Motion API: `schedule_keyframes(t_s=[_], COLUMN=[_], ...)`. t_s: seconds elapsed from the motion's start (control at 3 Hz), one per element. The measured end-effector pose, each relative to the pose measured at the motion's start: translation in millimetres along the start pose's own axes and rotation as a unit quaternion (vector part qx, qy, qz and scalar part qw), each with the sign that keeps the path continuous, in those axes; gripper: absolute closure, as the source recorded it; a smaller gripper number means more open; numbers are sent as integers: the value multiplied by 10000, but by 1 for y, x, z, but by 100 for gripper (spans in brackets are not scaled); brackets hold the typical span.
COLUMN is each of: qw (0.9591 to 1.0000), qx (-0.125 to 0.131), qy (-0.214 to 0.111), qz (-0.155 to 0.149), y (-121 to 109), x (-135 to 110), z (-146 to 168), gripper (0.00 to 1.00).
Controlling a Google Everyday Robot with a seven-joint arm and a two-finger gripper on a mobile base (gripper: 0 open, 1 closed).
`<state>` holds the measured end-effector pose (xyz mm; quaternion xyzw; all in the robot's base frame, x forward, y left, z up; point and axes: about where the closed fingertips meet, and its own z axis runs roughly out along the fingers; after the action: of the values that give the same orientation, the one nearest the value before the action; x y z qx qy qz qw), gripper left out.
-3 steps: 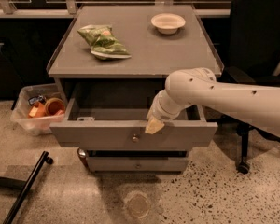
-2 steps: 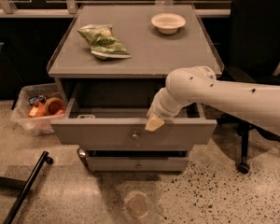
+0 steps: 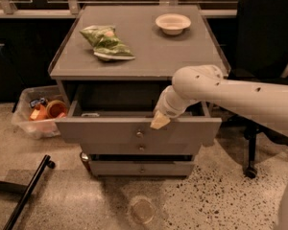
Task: Close top drawer
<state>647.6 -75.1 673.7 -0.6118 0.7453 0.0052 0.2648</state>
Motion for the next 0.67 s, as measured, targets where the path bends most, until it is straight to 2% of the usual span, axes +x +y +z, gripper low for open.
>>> schedule_keyframes(t_s=[0.67], qw=[9998], qx=[179], qy=[-32], qz=[104], y=[-16], x=[2], z=[0], gripper=[35])
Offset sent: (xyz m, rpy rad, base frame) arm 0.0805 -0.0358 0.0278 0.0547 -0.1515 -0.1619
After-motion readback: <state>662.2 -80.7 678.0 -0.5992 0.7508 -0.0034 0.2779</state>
